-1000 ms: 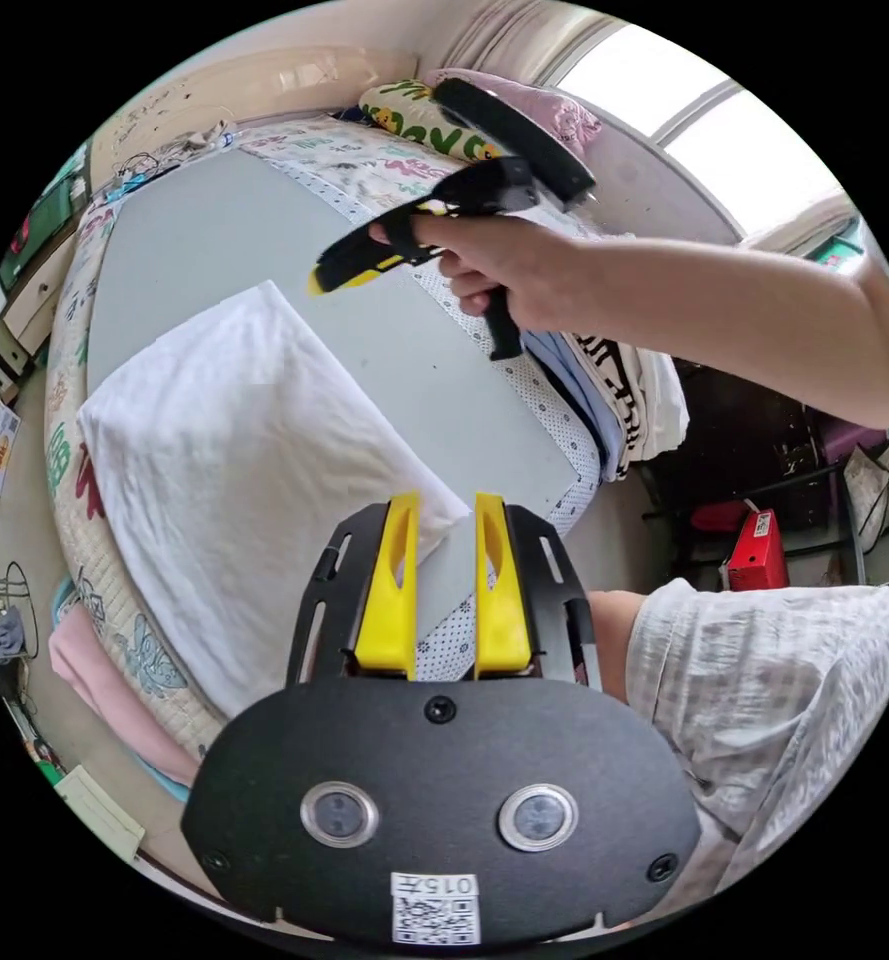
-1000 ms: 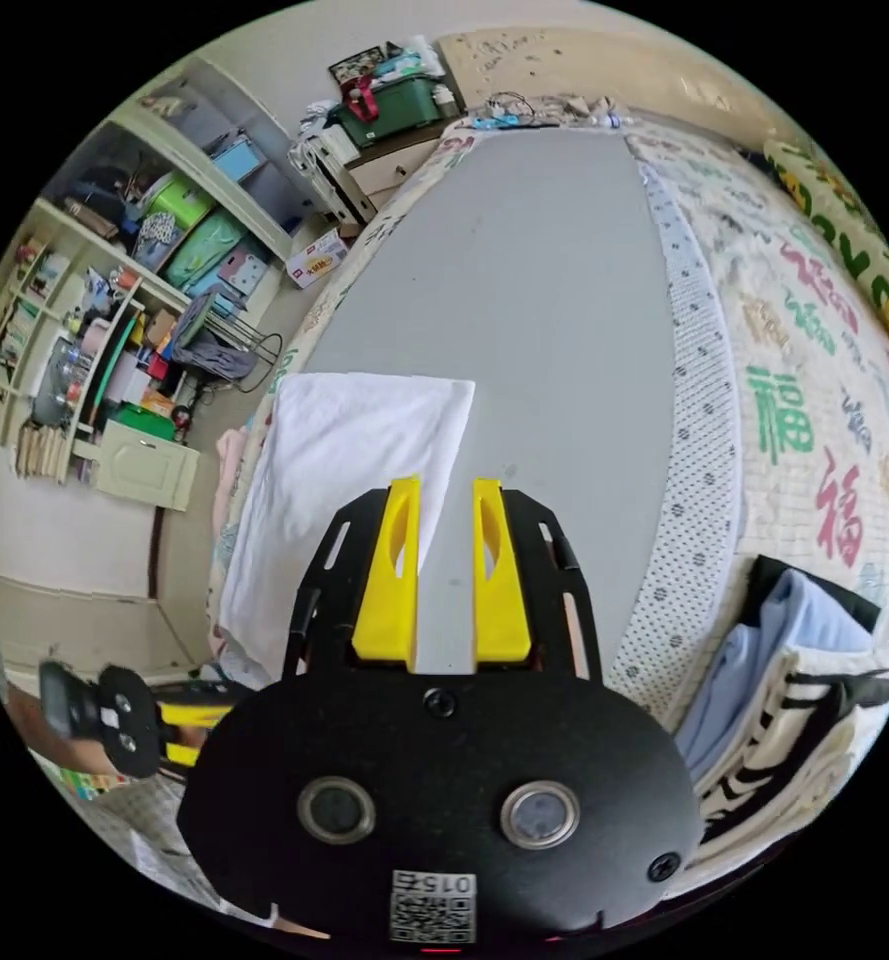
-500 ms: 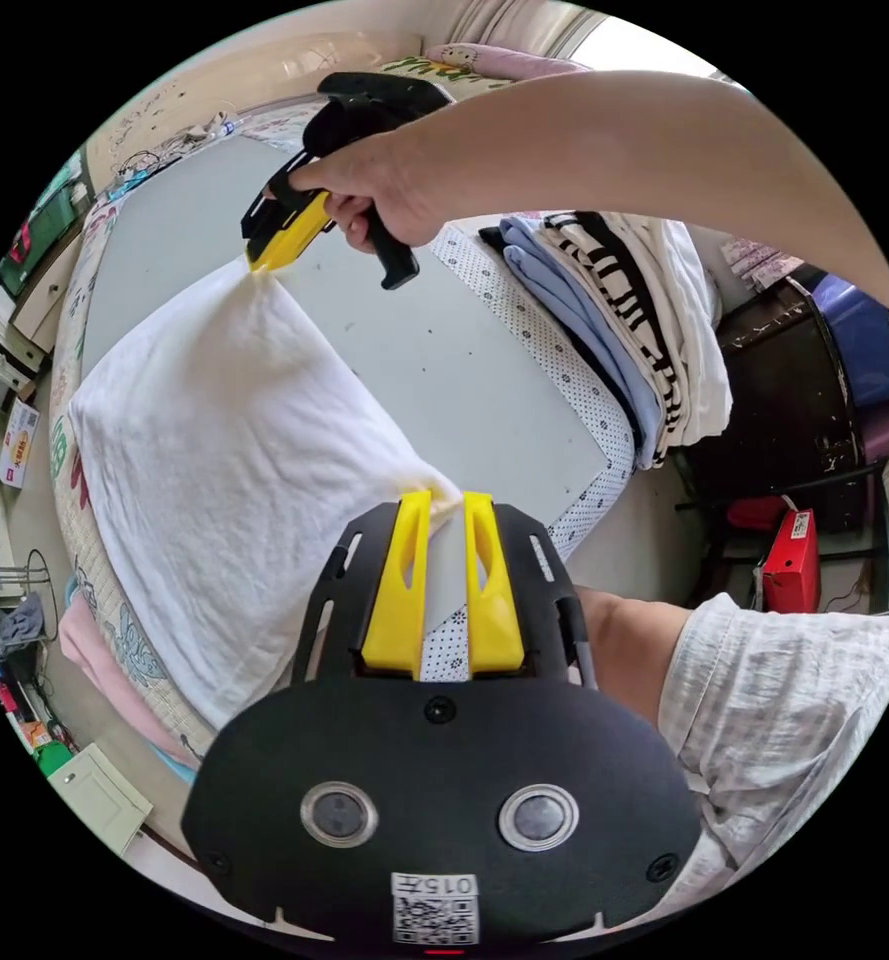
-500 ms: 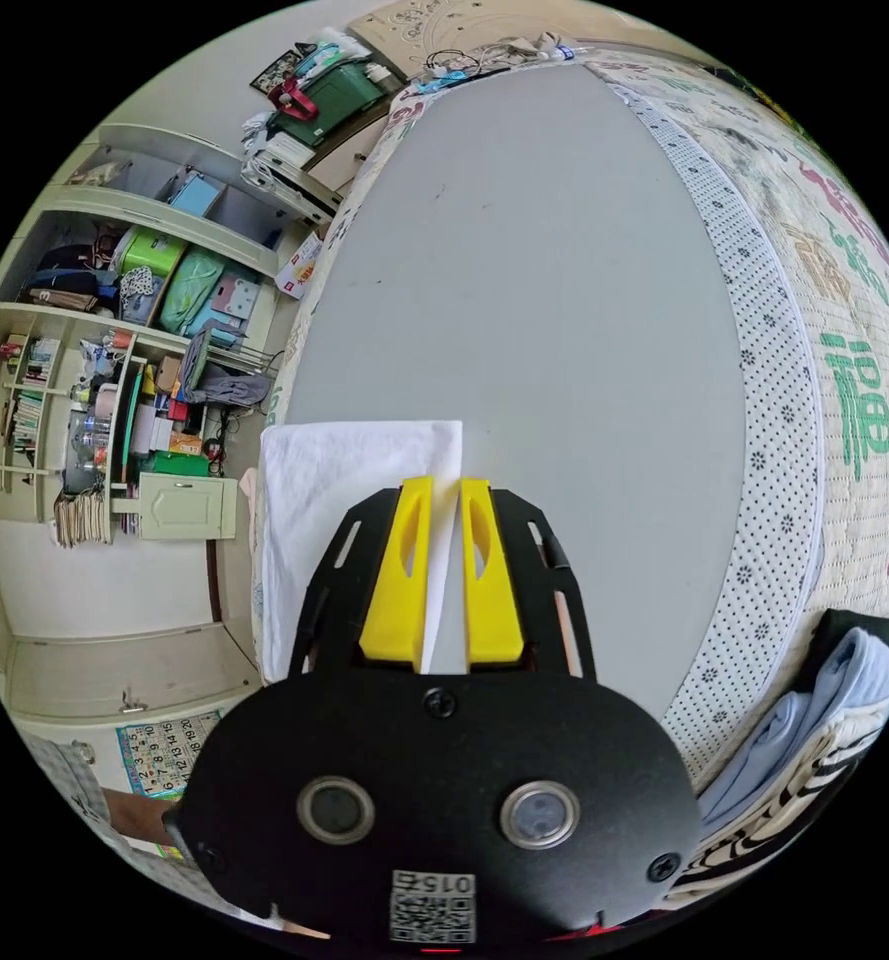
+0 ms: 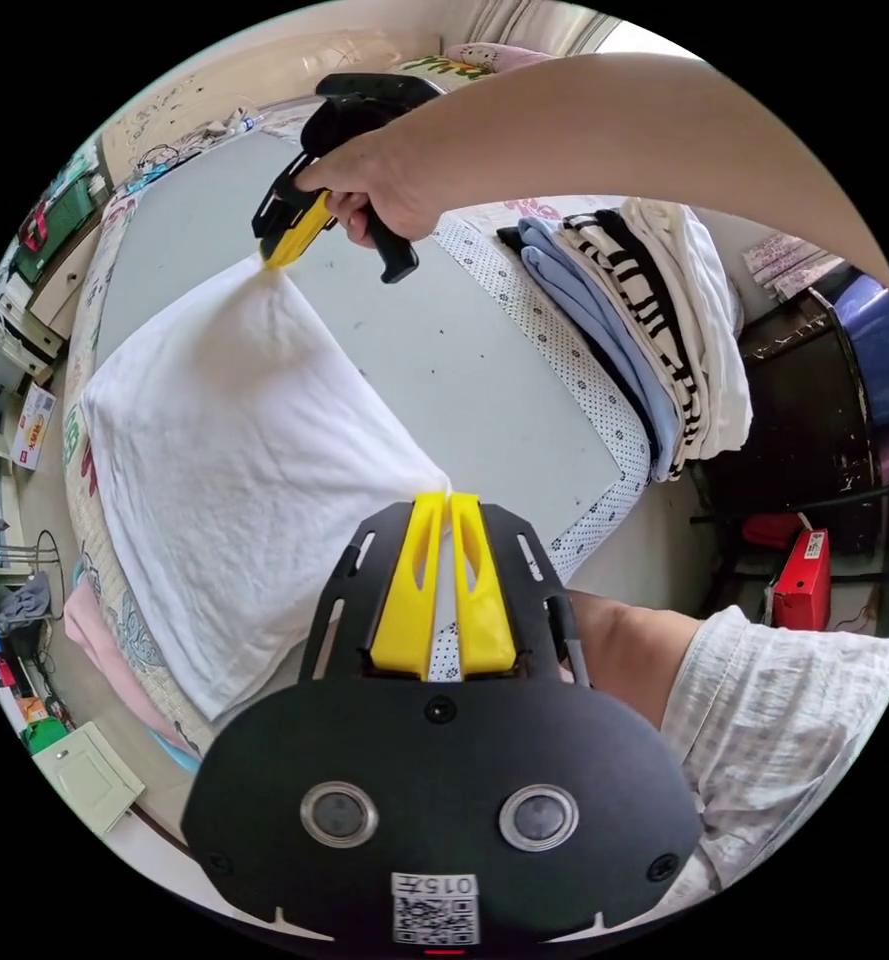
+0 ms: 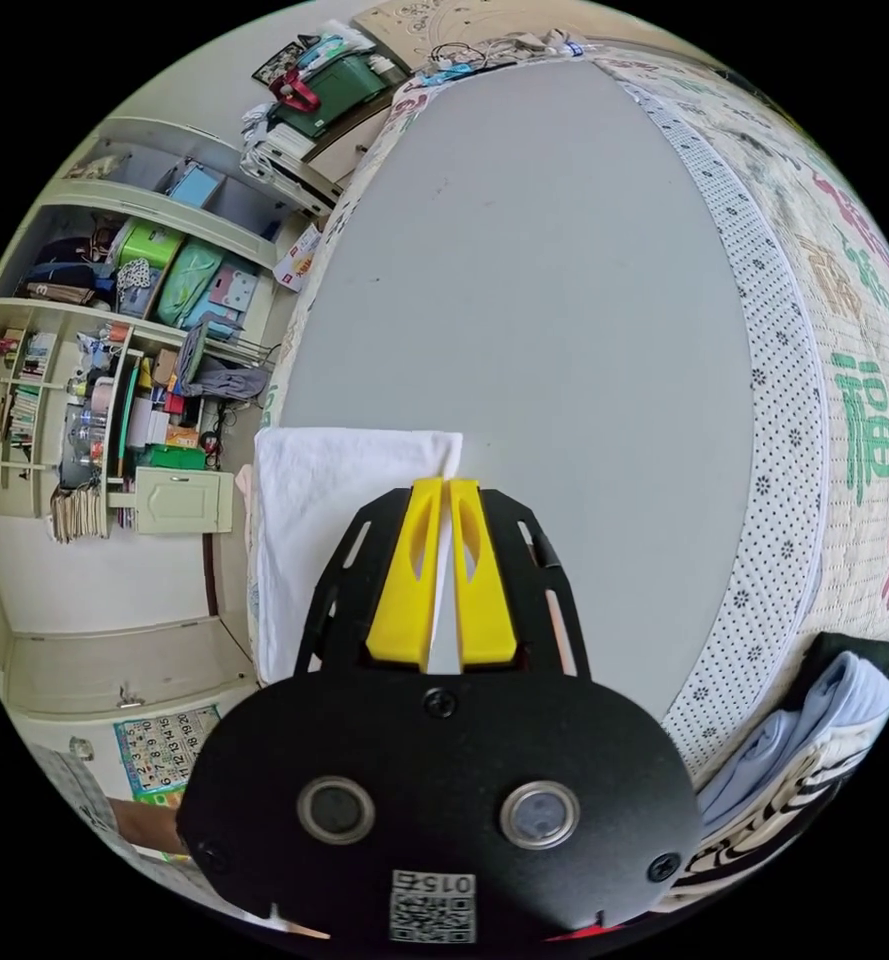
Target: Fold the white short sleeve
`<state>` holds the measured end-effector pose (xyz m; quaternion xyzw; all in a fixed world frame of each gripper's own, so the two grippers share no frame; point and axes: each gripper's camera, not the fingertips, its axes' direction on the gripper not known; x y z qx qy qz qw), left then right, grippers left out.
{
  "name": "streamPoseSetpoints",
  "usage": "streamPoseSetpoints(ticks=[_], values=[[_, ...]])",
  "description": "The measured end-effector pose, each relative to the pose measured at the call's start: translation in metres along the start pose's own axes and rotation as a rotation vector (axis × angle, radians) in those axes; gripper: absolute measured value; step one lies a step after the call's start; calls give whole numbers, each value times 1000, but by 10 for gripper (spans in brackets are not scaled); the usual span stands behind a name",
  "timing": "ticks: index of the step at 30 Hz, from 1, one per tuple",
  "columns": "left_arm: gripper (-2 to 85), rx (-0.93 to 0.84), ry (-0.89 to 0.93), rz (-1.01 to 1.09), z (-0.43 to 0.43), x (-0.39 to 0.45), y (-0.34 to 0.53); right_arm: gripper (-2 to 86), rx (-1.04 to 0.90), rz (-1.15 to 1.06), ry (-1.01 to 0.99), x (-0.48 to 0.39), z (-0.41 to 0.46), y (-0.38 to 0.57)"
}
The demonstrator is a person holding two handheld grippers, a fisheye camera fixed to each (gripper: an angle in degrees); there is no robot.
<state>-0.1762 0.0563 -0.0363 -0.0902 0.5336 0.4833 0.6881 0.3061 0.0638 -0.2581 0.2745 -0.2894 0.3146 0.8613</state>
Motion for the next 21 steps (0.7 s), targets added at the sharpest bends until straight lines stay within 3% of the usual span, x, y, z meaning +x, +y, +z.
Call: streamPoseSetpoints(ticks=[9,15,18,21], values=[[17,-7,-37,32,27,17,22,21,3,-68,82,-1,7,-15],[77,16,107,-19,26,-4,54,66,37,-104,12,9,-26,14],[78,68,168,-196,3,-50,99,73,5,-107,-45,13,-44,54],[80,90,197,-531,-7,-122,164,78,-81,-52,-77,17,-44,99]])
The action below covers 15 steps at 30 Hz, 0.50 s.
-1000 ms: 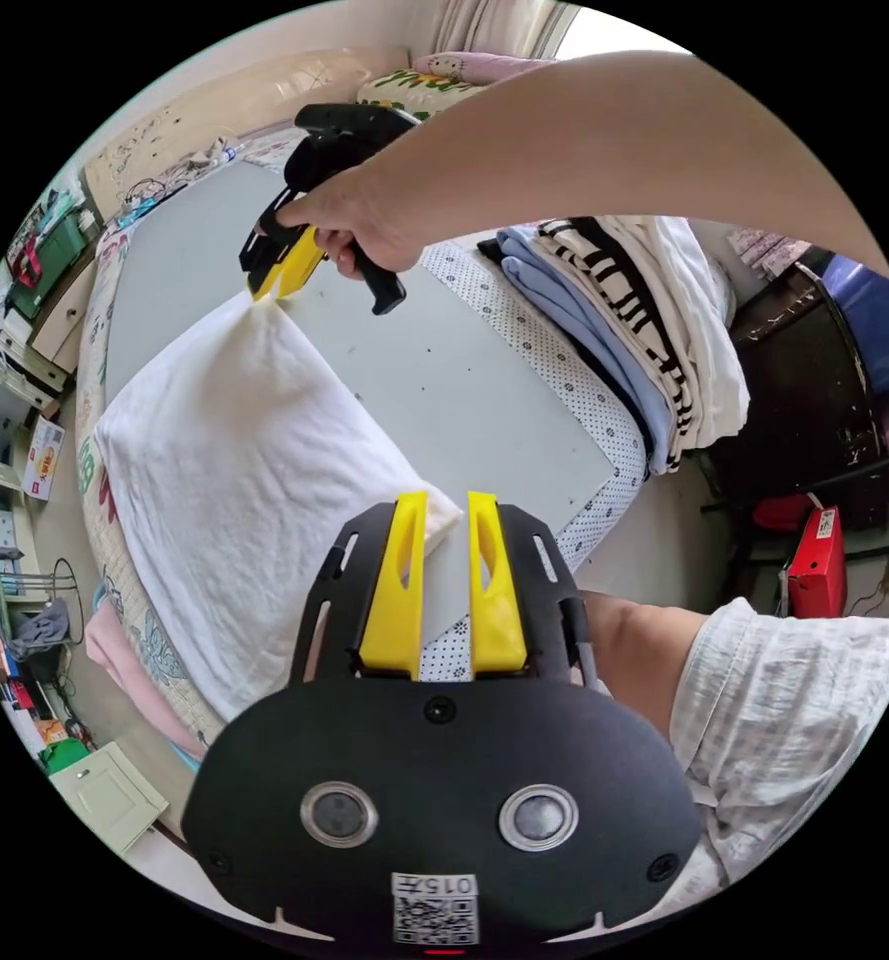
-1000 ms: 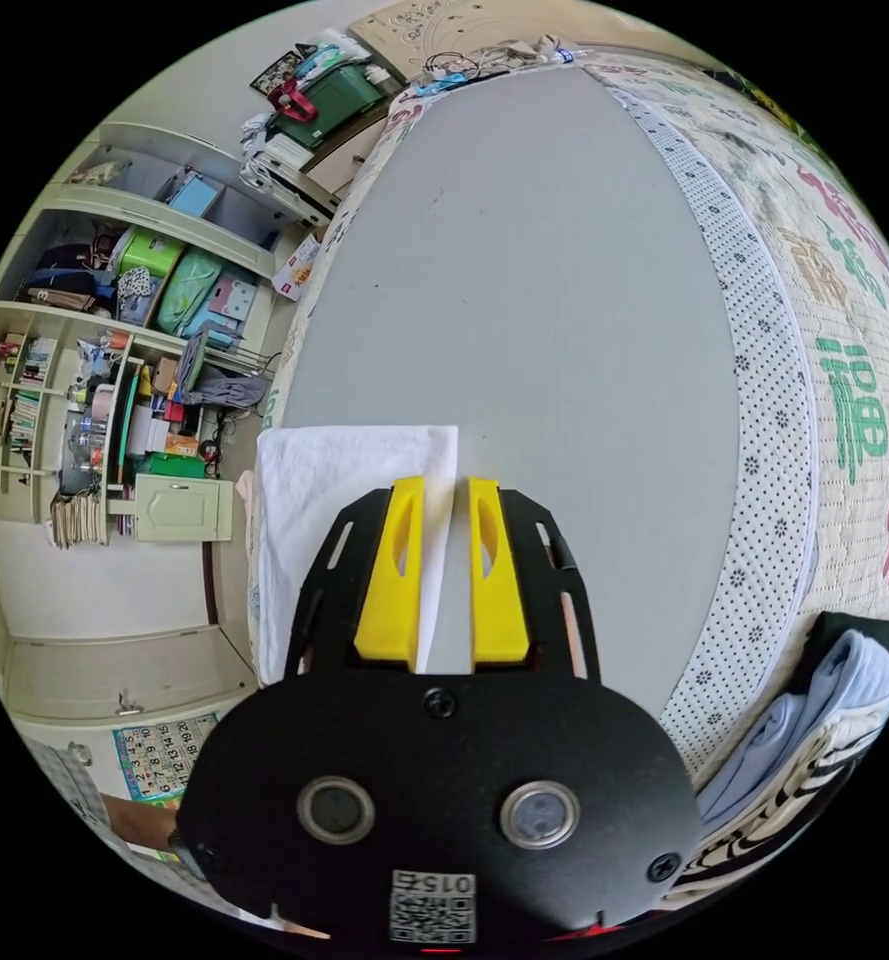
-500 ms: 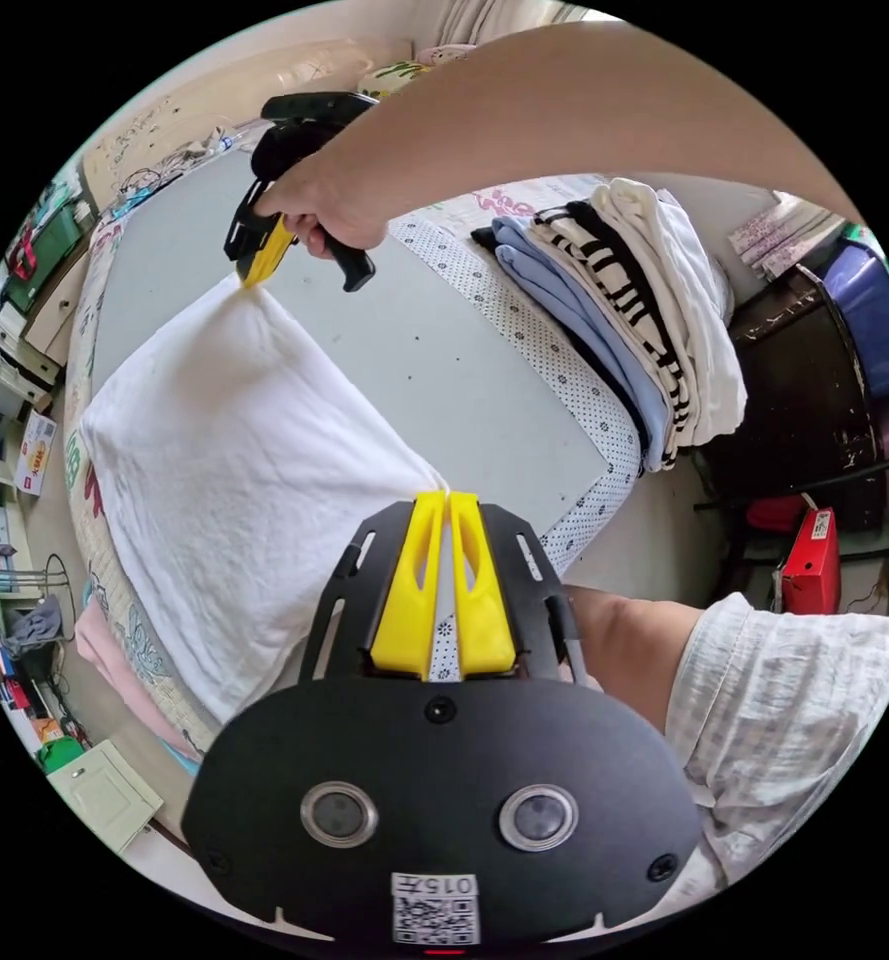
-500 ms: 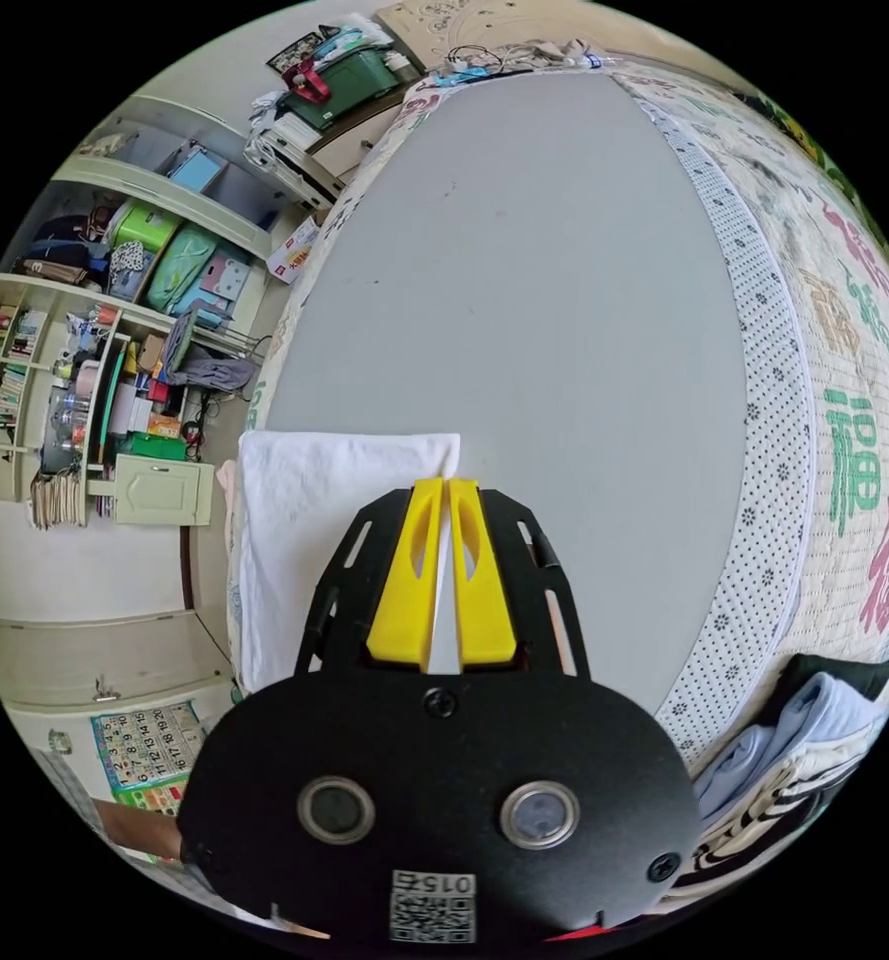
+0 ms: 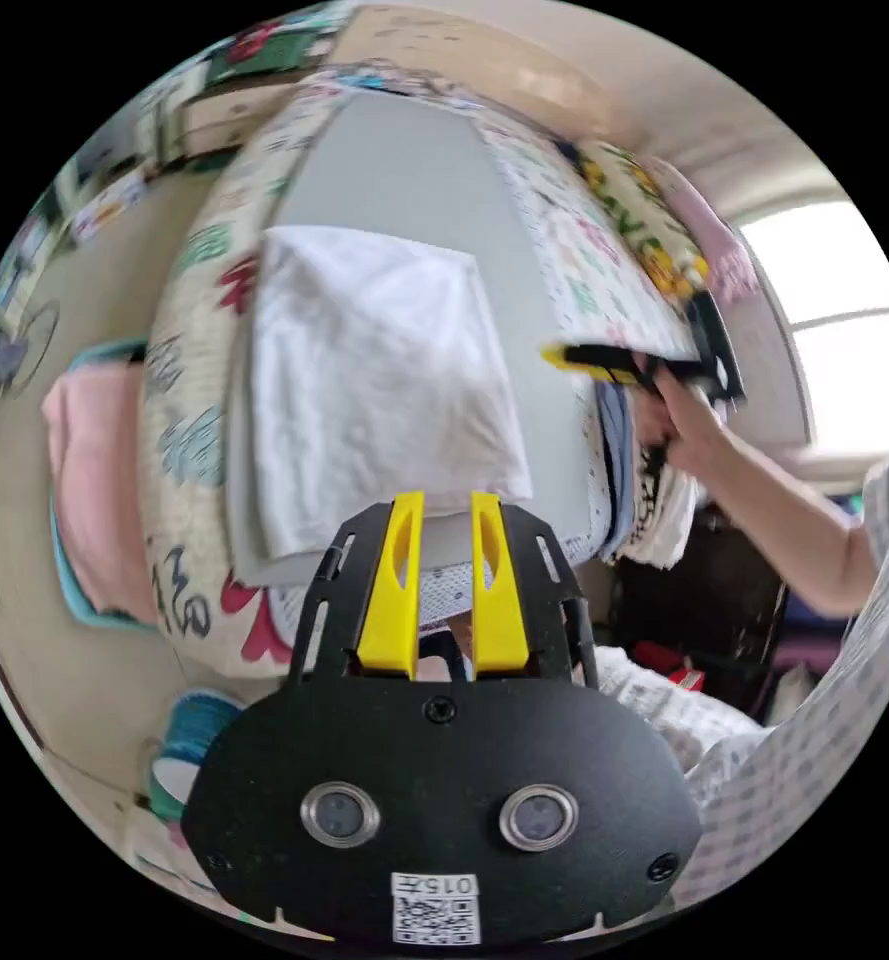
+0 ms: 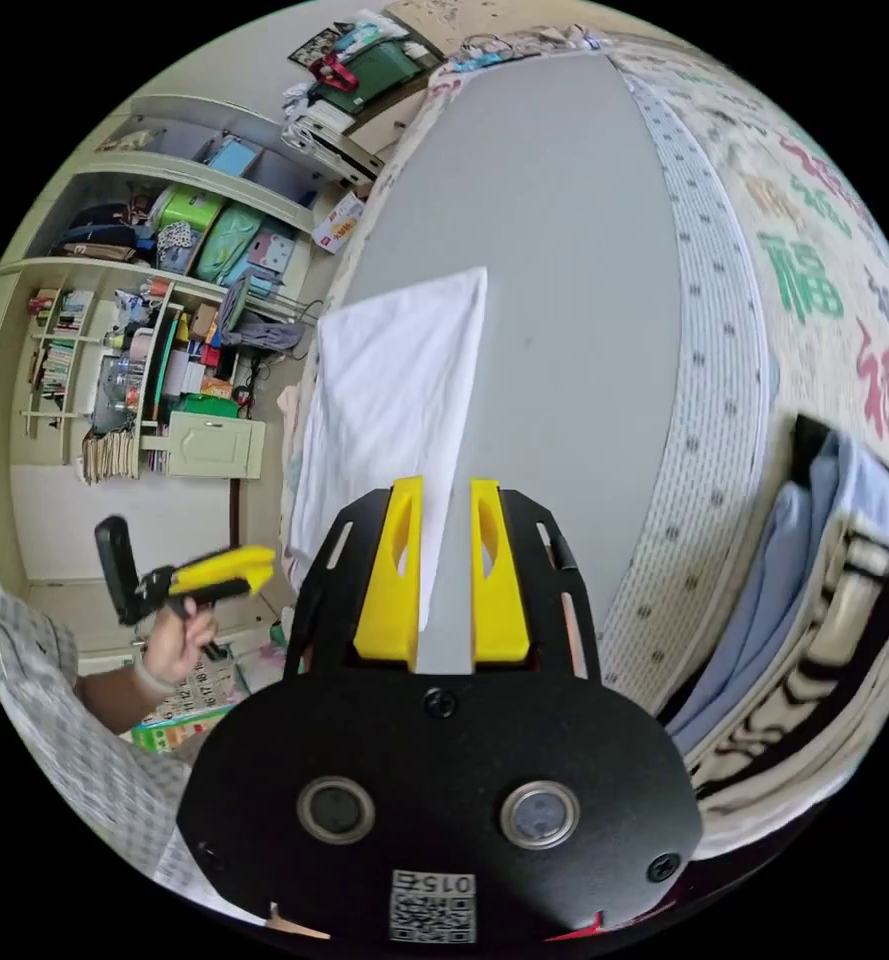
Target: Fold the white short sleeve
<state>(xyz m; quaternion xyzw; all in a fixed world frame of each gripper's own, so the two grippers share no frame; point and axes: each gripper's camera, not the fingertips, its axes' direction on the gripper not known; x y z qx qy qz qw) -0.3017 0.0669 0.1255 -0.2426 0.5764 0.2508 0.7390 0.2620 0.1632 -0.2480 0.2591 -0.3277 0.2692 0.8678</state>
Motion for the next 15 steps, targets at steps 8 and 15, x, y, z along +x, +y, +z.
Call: streamPoseSetpoints(ticks=[8,15], values=[[86,125,6,-314,48,-156,57,83,-133,155,-45,-2,43,46],[96,70,90,-266,135,-185,71,80,-168,126,-52,-18,62,24]])
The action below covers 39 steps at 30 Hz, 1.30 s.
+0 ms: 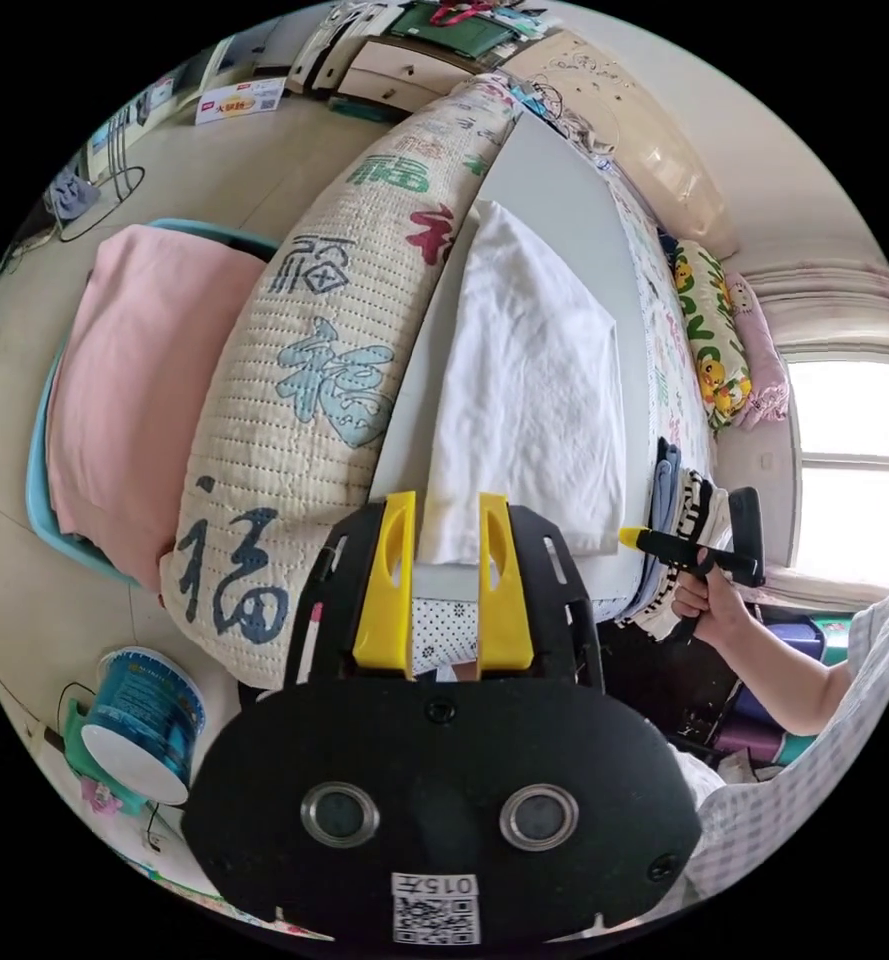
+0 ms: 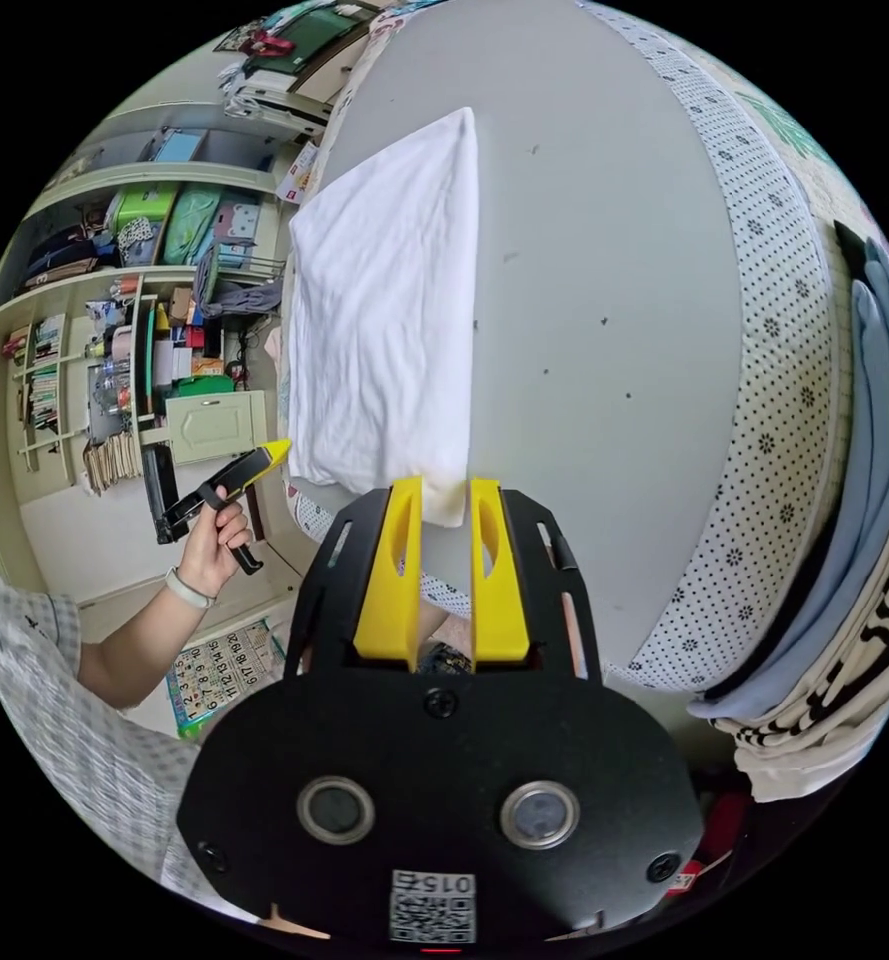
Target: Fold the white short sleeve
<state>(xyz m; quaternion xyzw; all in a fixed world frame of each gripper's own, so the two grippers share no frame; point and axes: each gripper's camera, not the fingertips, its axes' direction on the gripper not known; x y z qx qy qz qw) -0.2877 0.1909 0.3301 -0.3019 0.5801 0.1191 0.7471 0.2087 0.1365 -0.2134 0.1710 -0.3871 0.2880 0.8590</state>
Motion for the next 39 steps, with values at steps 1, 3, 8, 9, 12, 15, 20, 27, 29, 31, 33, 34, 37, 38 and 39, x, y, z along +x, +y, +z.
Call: streamPoseSetpoints(ticks=[1,3,8,9,12,15,20,27,29,31,33,34,37,38,39], values=[[95,-1,14,6,10,-4,1,78,-4,0,-6,-2,2,-4],[91,-19,48,19,29,-9,3,74,-15,-2,-11,-6,6,-9],[21,-85,75,40,85,-25,5,45,-24,8,25,-17,10,-20],[16,-85,83,31,89,-28,6,42,-21,14,24,-17,9,-21],[1,-51,96,20,99,-38,7,31,-10,33,-3,-19,2,-23],[-3,-72,76,47,116,-42,9,26,-33,16,31,-29,2,-25],[4,-131,2,71,182,-49,17,34,-58,35,85,-37,24,-28],[74,-97,41,64,228,-62,24,77,-16,42,-3,-36,0,-27],[93,-19,55,54,222,-74,17,74,68,19,-3,-36,-28,-37],[102,33,54,48,220,-83,4,69,122,-34,6,-44,-45,-54],[107,91,53,57,223,-91,-13,67,153,-109,29,-60,-52,-78],[111,118,59,62,230,-97,-26,66,161,-158,42,-74,-52,-97],[123,143,113,63,265,-111,-61,65,167,-294,98,-119,-36,-141],[128,144,134,66,283,-115,-74,64,154,-335,131,-135,-25,-157],[131,143,142,68,292,-117,-81,64,149,-346,149,-142,-20,-164]])
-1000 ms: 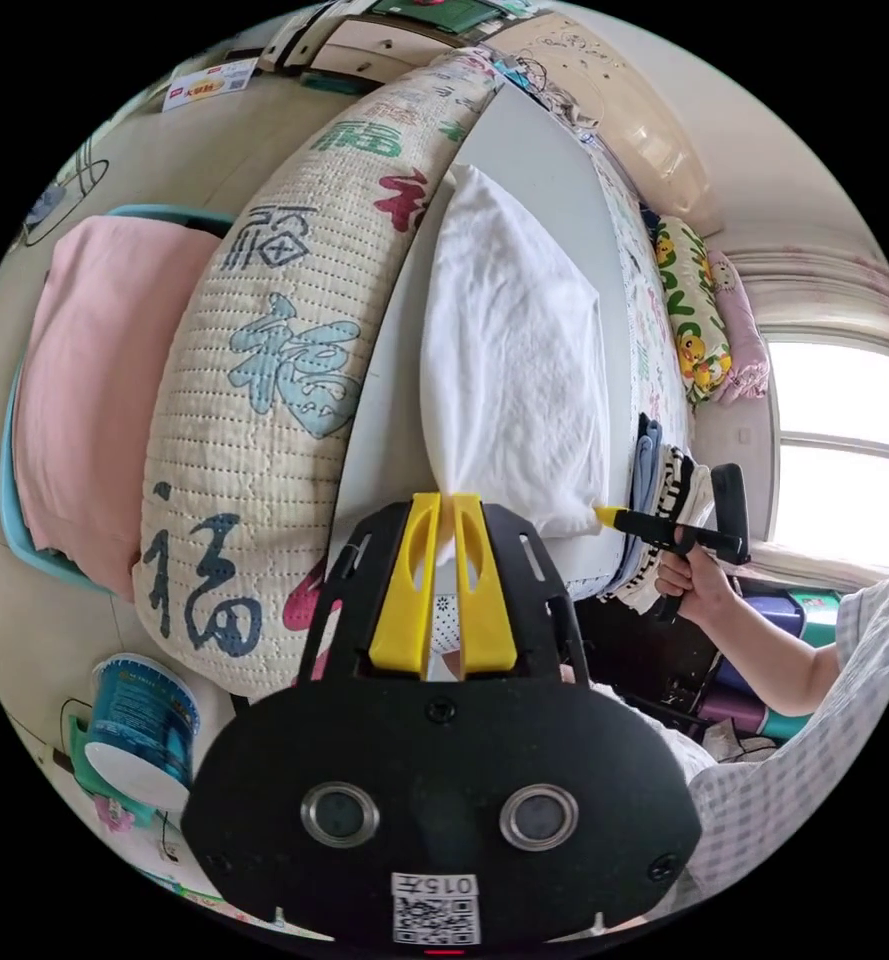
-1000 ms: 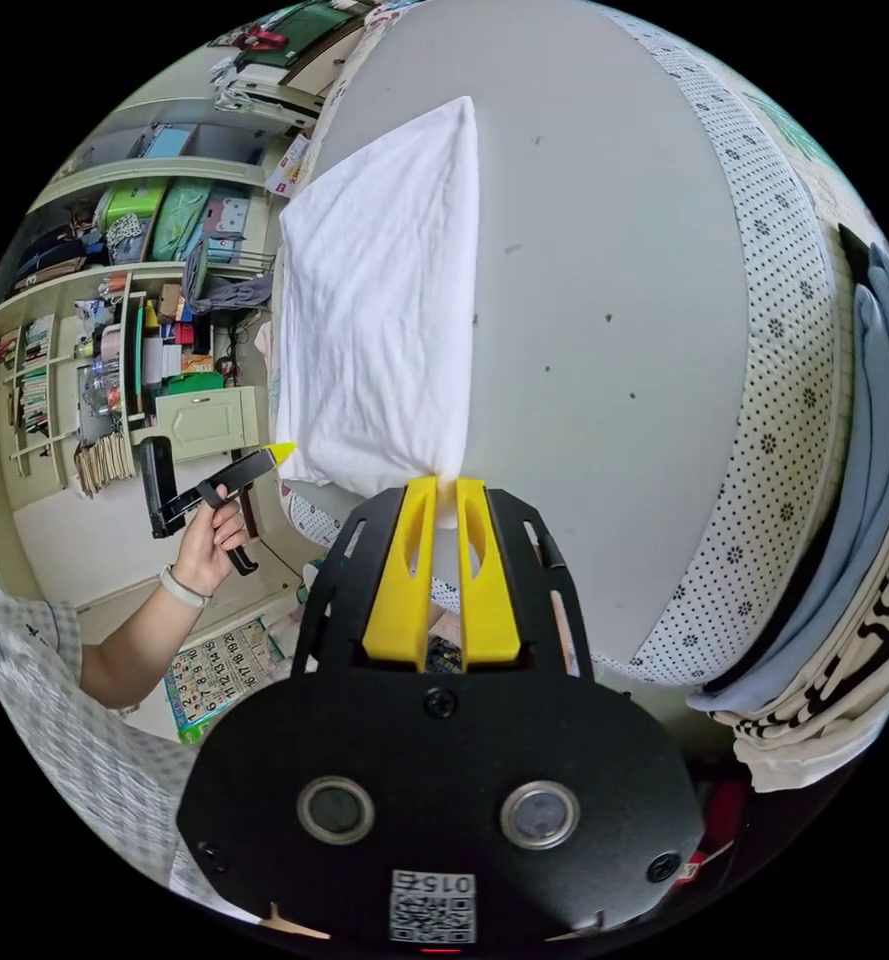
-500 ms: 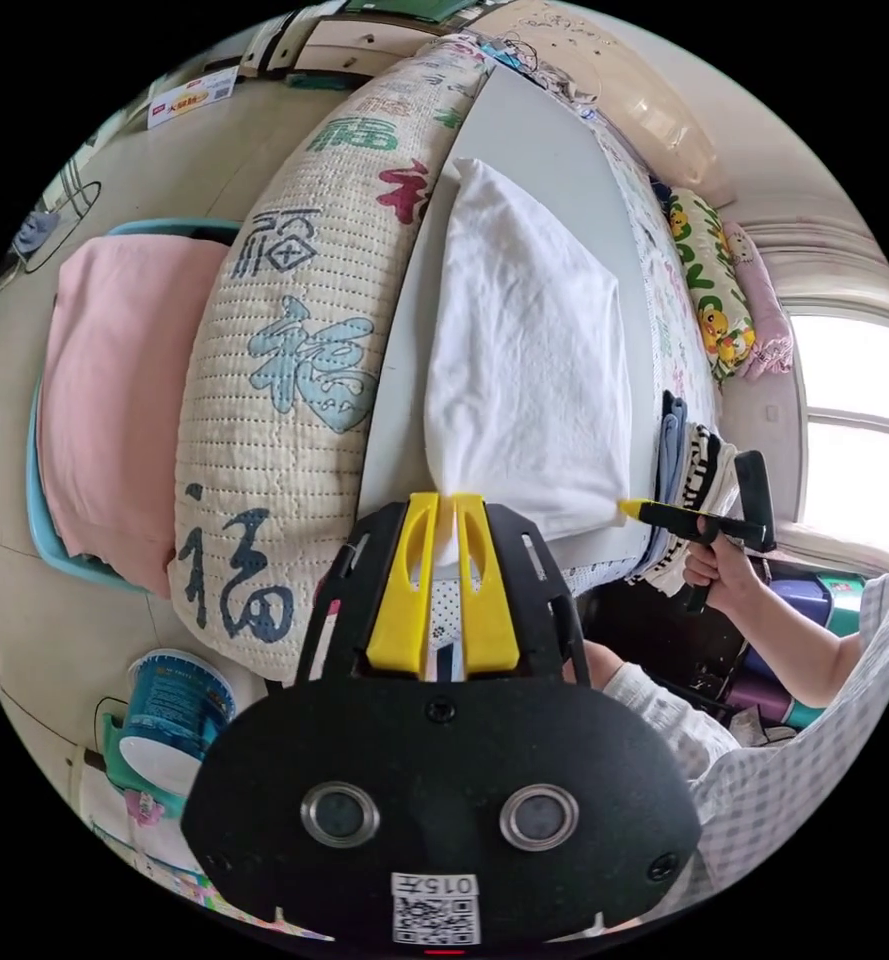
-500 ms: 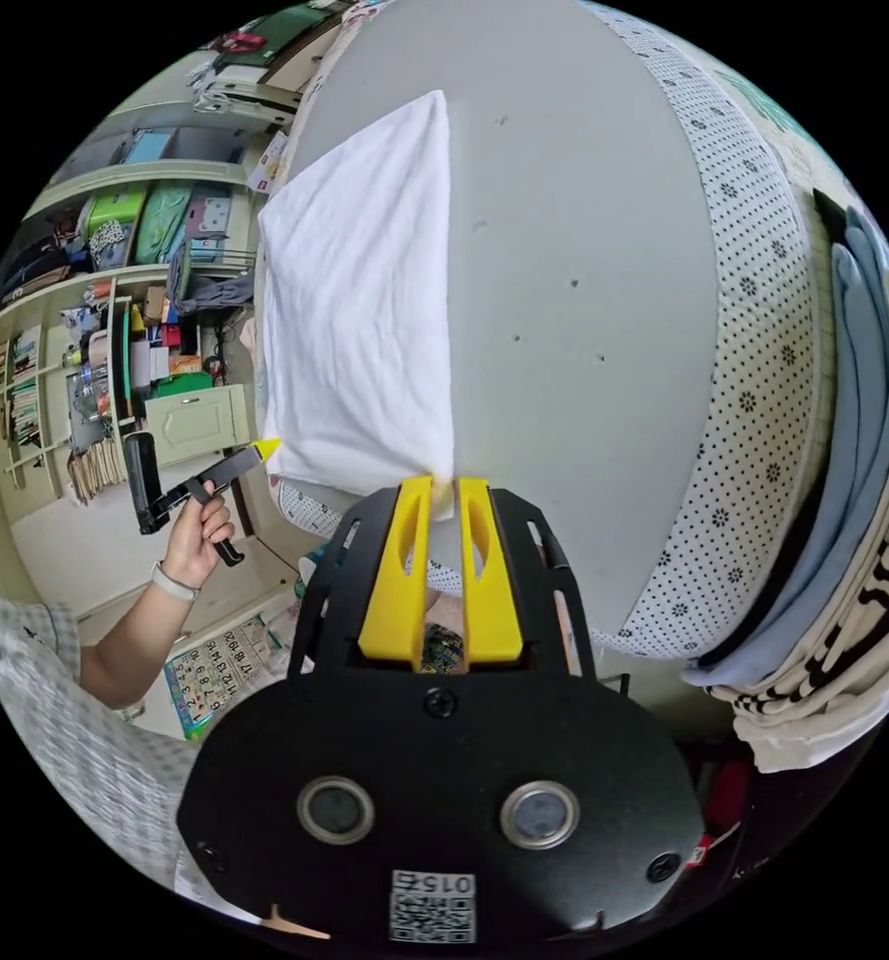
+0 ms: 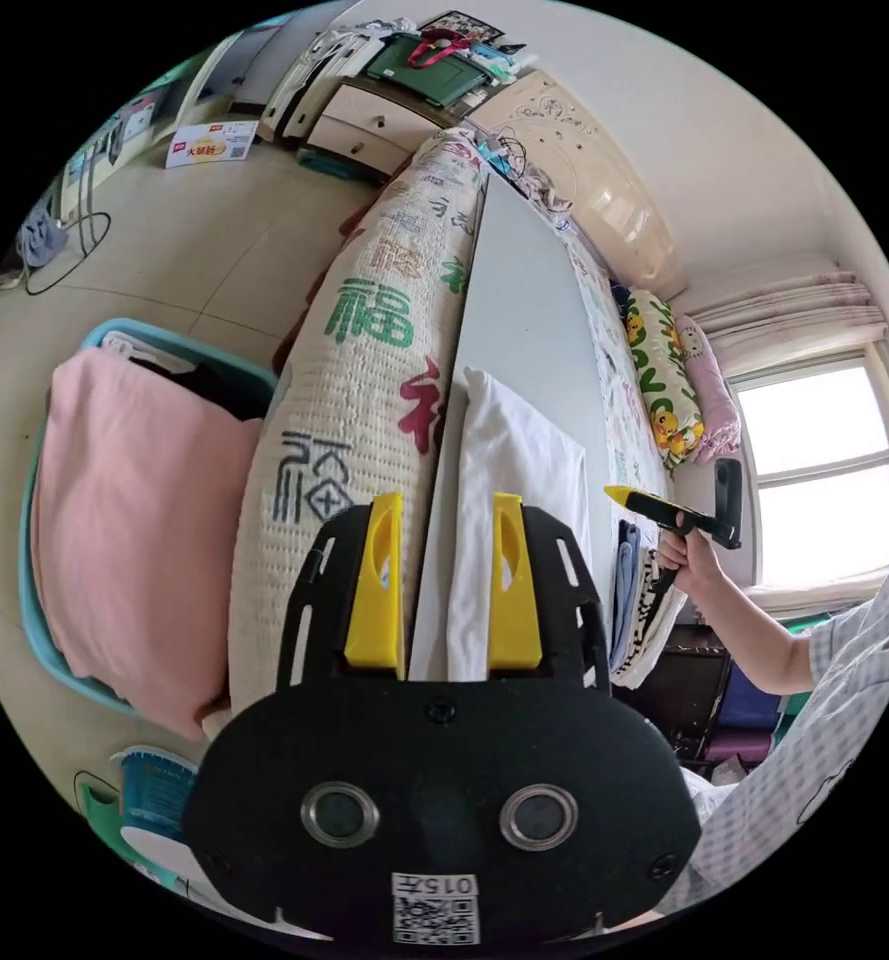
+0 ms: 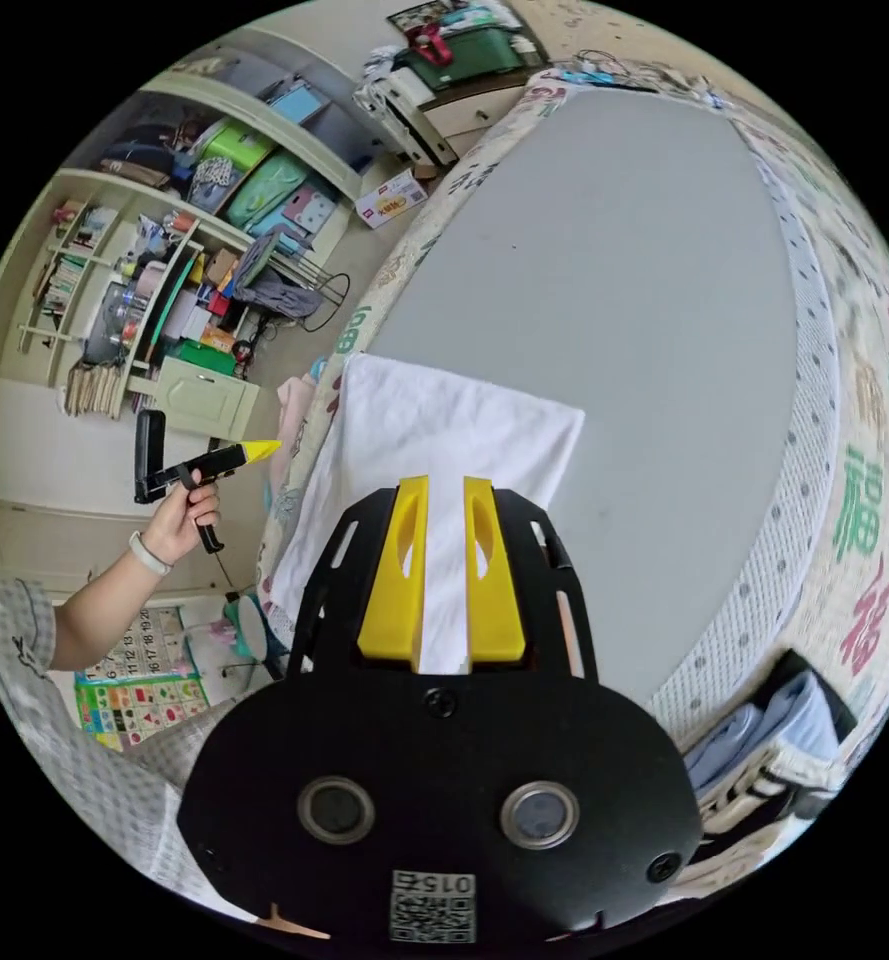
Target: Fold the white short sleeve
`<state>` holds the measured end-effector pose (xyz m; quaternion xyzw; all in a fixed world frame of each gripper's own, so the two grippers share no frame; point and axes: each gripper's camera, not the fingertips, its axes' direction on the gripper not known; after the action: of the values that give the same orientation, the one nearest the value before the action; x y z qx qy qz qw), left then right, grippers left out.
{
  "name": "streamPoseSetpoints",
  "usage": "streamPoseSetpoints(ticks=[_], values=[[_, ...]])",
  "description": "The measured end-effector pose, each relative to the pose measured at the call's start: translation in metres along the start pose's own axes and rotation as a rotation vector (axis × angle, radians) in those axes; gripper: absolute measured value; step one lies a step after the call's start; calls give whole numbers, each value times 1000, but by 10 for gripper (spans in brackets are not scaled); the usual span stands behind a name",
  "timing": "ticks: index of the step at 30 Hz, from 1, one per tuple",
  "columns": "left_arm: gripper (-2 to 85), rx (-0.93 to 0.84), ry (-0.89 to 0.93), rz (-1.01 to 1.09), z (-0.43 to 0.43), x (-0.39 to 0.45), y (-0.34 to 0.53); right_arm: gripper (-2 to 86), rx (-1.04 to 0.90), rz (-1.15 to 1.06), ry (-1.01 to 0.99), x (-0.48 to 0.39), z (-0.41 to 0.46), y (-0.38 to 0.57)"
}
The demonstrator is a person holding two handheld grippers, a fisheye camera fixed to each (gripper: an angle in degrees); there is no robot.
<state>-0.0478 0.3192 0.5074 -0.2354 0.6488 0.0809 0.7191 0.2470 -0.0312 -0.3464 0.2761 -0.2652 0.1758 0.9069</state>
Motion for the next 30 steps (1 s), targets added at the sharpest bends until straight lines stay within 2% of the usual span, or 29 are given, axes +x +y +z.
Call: streamPoseSetpoints(ticks=[5,11,18,25,30], values=[[148,-52,97,20,82,-27,-37,49,-90,-67,14,-29,36,-44],[155,-50,196,-14,142,-64,-55,22,-171,-109,62,-59,62,-61],[154,-3,288,-69,178,-106,-65,6,-149,-113,1,-81,60,-73],[138,45,308,-112,199,-148,-91,25,-188,-226,-65,-119,58,-95],[112,35,341,-93,212,-164,-114,83,-14,-115,-122,-100,-4,-80]])
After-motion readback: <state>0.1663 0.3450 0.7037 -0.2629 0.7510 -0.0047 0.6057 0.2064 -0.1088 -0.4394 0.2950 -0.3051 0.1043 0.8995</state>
